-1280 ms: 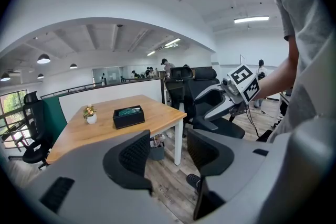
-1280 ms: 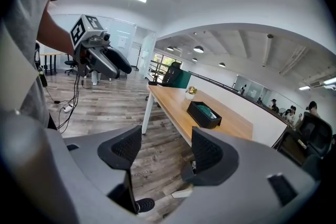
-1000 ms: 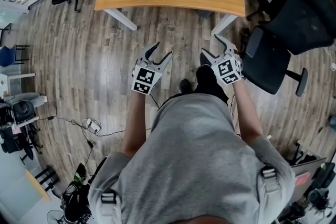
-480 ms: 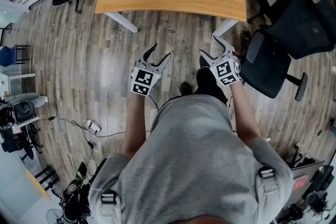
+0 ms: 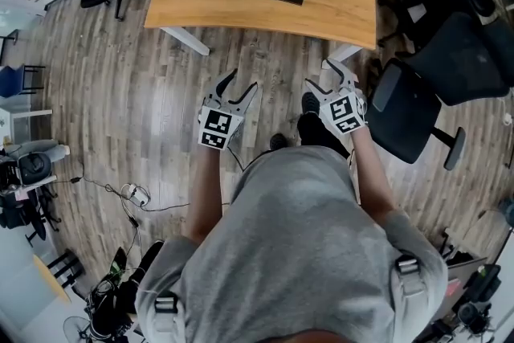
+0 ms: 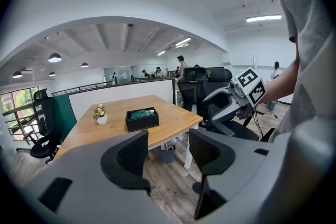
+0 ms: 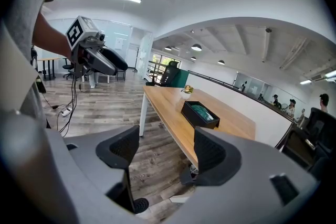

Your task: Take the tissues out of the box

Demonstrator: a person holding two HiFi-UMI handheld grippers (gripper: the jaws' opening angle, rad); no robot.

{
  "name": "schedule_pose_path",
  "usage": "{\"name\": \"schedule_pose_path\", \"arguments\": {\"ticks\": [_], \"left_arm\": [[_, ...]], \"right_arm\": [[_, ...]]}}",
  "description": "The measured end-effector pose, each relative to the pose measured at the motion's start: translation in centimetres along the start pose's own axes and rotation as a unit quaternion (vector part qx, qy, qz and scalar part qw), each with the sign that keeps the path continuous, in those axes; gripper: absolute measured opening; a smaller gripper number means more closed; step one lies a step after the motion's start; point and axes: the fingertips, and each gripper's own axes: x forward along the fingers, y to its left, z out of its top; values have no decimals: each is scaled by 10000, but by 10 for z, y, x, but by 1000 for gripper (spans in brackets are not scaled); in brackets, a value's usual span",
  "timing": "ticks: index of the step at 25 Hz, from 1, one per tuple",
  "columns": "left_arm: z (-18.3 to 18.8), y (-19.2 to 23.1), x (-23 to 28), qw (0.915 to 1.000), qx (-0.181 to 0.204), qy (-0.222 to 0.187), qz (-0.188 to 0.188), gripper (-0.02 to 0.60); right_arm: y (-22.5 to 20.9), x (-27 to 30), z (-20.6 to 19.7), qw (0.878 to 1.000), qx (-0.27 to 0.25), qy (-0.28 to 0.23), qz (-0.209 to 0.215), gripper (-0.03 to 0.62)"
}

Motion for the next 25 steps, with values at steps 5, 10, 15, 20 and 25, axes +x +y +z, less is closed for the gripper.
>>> {"name": "schedule_pose_path", "arguments": {"ticks": [5, 10, 15, 20, 25], "left_arm": [[10, 9, 20, 9999, -94, 4, 111, 259], [21, 14, 41, 9997, -113, 38, 215, 258], [32, 20, 61, 9990, -200, 71, 406, 253], [41, 31, 78, 9971, -334, 104, 681, 247], [47, 42, 93, 9938, -436, 74, 1019, 239]], "right_arm": [[-23, 13, 1, 9999, -46, -4, 132, 334], [-46, 26, -1, 9995, -79, 26, 305, 330], [-67, 42, -2, 9982, -164, -17, 569, 327], [-78, 61, 2, 9953, -366, -80, 889, 330], [-93, 79, 3, 9915, -503, -126, 1193, 328]]}}
